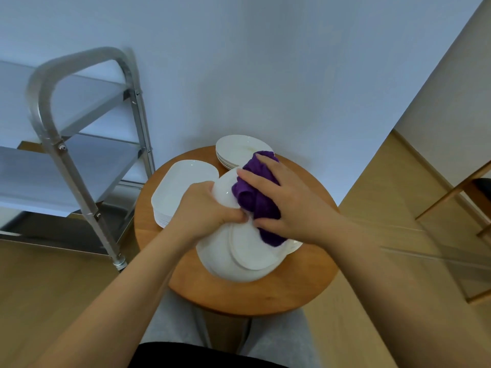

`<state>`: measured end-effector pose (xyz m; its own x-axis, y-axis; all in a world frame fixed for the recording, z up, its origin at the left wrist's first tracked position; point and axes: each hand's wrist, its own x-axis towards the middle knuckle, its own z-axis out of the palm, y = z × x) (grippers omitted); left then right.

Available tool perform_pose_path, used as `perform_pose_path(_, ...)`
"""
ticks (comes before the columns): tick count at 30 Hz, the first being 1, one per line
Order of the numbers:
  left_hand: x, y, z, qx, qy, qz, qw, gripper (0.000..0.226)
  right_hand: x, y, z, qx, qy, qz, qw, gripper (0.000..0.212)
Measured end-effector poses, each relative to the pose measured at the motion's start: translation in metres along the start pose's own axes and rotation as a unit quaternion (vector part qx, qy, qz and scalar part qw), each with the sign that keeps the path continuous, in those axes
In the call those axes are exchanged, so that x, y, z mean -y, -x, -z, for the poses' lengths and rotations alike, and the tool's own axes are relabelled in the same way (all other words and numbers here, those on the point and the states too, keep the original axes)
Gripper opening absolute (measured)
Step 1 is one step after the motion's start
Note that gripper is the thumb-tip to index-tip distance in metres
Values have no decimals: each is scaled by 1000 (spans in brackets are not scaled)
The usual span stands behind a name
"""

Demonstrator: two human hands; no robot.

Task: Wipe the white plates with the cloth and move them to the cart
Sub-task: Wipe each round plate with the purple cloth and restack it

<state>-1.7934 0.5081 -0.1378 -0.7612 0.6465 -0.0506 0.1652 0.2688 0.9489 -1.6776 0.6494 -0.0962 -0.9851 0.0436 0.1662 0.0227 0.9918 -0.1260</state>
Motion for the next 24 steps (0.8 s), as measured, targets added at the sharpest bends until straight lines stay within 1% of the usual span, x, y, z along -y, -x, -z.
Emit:
perform_pose_path(2,-3,2,-2,19,-49,-23,998,40,-11,-5,4,13,16,15,1000,90)
perform_pose_path(3,-4,3,-2,22,-65,-32,997,41,-15,-6,5,18,-4,12,1000,91)
perform_pose_path(5,-3,4,-3,15,-90,-49,995,43,-22,-6,10,18,-85,-11,996,91)
perform_pose_path(8,0,9,-1,-11,-89,-65,994,49,-34,-1,13,-41,-200,-66,977,89)
perform_pose_path(11,-1,18,2,-42,-20,-63,997,57,-43,9,7,-107,-317,-141,932,87)
perform_pose_path(12,-2,21,5,-57,23,-57,996,60,-48,14,3,-128,-349,-158,915,85)
perform_pose_path(14,-3,22,9,-87,117,-43,988,66,-54,26,-9,-171,-412,-180,877,73)
perform_pose_path(16,-5,19,9,-110,206,-33,972,66,-51,38,-26,-224,-484,-198,822,65)
perform_pose_path(17,-7,17,7,-120,250,-31,960,67,-45,41,-37,-257,-532,-203,781,64)
perform_pose_path(19,-13,13,-1,-142,337,-32,930,72,-27,39,-61,-313,-634,-213,674,64)
perform_pose_path(21,-18,12,-15,-166,401,-32,900,58,-8,29,-76,-363,-711,-223,559,64)
perform_pose_path(22,-19,13,-22,-175,409,-30,895,53,-4,25,-78,-380,-737,-229,510,62)
perform_pose_path(23,-19,15,-28,-181,406,-29,895,53,-3,22,-77,-390,-753,-230,477,60)
perform_pose_path(24,-17,18,-31,-173,400,-34,899,58,-5,22,-74,-393,-761,-230,462,58)
